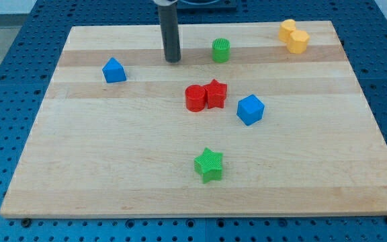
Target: Place the green circle at the top of the red circle
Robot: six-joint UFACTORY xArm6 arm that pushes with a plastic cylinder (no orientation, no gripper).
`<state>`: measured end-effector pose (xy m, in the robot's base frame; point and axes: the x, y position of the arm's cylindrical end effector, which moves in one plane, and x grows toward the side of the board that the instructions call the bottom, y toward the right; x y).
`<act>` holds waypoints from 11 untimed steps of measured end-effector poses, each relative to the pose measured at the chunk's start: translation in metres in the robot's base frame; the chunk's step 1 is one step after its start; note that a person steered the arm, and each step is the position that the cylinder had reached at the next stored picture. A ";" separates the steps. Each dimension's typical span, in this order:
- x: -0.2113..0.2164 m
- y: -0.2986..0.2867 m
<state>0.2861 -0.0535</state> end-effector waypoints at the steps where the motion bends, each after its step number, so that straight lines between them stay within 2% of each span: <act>1: -0.039 0.019; 2: -0.051 0.054; 4: -0.049 0.114; 7: -0.025 0.113; 11: 0.027 0.062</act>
